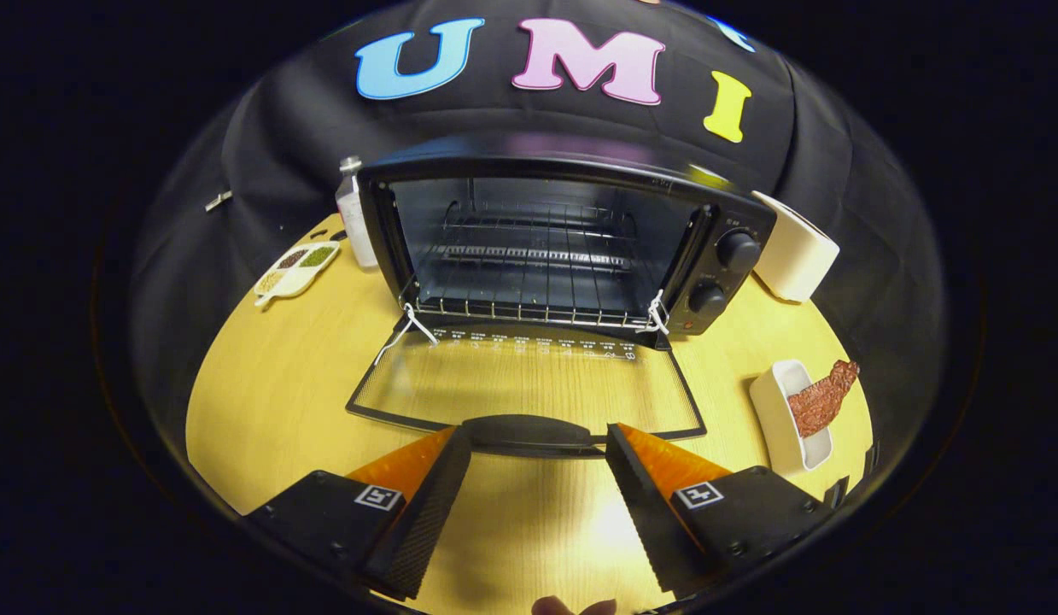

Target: Open the toaster oven, put the food inside, and close the toaster oven door.

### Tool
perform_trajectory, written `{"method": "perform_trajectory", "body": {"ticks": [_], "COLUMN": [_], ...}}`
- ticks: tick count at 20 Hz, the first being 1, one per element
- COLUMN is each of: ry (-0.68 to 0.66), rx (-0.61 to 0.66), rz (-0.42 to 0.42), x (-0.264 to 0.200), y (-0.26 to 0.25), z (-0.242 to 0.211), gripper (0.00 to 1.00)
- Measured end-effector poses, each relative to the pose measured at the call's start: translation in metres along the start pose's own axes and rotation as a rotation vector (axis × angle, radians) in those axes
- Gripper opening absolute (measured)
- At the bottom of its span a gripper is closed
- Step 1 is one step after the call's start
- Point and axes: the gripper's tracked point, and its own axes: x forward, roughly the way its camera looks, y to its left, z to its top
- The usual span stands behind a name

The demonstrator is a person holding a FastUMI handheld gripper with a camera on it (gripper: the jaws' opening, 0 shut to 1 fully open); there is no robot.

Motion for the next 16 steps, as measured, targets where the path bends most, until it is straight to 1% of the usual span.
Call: {"method": "perform_trajectory", "body": {"ticks": [3,7,11,16], "ry": [0.015,-0.042,-0.177,-0.324], "rx": [0.009,0.027,0.018,-0.001], "rz": [0.010,0.044,0.097,0.083], "x": [-0.004,-0.022,-0.054,-0.094], "y": [-0.004,-0.009,-0.019,-0.048], "z": [-0.009,0.006,0.043,0.088], "gripper": [1.00,0.99,1.00,0.99]}}
